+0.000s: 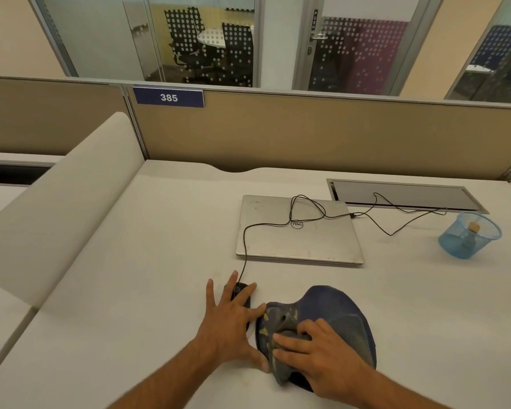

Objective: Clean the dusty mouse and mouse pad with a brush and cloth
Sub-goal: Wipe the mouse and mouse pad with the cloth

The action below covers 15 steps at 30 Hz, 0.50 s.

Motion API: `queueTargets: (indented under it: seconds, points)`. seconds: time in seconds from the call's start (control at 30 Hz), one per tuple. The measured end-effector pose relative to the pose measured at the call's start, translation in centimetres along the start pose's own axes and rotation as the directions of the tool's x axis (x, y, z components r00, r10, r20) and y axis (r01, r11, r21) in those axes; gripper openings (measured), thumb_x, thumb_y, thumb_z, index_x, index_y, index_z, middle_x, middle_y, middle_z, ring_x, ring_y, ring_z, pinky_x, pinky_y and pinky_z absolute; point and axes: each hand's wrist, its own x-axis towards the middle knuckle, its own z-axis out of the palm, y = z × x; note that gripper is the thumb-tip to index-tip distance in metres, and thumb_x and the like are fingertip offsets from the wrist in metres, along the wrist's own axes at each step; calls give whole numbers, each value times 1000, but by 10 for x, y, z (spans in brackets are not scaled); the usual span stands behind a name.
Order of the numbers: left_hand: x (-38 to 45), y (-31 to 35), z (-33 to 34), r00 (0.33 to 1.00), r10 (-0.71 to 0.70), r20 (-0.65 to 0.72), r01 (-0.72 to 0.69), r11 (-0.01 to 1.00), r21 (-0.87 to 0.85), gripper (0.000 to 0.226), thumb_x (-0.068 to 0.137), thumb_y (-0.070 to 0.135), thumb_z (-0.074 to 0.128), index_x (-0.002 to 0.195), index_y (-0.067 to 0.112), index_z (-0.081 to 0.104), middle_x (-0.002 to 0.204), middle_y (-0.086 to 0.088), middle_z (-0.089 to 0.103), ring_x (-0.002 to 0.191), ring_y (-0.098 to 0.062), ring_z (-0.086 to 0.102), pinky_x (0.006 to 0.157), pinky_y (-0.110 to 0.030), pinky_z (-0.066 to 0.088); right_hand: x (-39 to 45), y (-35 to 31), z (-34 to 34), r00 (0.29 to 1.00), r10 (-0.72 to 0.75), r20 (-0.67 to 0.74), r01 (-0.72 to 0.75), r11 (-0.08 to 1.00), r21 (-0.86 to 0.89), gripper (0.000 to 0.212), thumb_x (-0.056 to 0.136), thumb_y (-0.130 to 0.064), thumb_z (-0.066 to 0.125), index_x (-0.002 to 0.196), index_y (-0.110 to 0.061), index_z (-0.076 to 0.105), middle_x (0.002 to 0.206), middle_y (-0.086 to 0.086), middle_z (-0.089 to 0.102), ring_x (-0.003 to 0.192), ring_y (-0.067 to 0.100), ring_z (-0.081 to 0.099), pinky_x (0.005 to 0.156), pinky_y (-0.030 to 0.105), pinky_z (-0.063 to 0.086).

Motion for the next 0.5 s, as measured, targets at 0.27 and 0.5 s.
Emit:
queueTargets:
  seconds: [0.27, 0.5]
  points:
    - [-1, -1, -1, 1000, 0, 7, 0, 1000, -28, 125, 40, 107, 37, 151, 55, 13, 167, 6, 2, 141, -29, -40, 97, -70, -33, 35, 23, -27, 959, 285, 4, -285, 958, 40, 43, 84, -28, 59, 126, -40, 59, 136, -20, 55, 98, 20, 53, 77, 37, 43]
    - [-2, 2, -3, 999, -31, 29, 32, 999, -23, 118, 47, 102, 47, 151, 54, 17, 167, 7, -1, 141, -32, -40, 97, -71, -32, 10, -6, -5, 995, -54, 79, 58, 998, -39, 48, 73, -50, 68, 120, -42, 59, 127, -23, 61, 100, 14, 45, 77, 32, 46]
